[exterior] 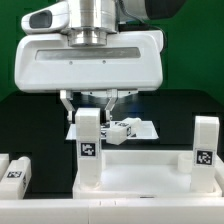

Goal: Assemble desk

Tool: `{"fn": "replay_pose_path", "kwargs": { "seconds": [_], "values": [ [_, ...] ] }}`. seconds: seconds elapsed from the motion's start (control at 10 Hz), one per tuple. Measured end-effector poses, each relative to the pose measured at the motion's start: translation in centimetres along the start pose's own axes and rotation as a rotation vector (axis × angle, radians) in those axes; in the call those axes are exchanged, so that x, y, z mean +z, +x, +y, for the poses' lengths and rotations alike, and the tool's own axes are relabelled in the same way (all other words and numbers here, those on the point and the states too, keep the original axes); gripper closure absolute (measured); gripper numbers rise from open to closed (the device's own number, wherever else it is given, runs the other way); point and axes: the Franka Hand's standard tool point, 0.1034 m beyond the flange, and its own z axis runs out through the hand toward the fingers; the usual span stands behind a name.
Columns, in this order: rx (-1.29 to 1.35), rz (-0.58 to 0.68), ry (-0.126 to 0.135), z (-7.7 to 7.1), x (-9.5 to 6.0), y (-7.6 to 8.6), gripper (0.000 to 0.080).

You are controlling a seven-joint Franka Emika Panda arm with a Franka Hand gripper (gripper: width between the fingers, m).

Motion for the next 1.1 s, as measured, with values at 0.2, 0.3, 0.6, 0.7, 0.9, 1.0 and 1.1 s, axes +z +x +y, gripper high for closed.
{"fn": "replay_pose_path", "kwargs": {
  "seconds": [0.2,0.3,0.6,0.7,0.9,1.0,1.1],
  "values": [
    [-0.003,0.012,-0.004,-0.1,0.0,0.1,0.0515],
    [-0.003,0.012,-0.005,-0.1,0.0,0.0,0.0415],
    [0.006,-0.037,0.018,-0.4,-0.1,0.1,0.019],
    [0.011,-0.05,0.029,-0.4,-0.4,1.1,0.0158],
    [0.045,-0.22,0.089,-0.7,-0.4,1.7,0.0152],
    [0.047,-0.256,0.099,-0.7,0.0,1.9,0.0151],
    [0.055,-0.327,0.116,-0.9,0.3,1.3,0.0151]
  ]
}}
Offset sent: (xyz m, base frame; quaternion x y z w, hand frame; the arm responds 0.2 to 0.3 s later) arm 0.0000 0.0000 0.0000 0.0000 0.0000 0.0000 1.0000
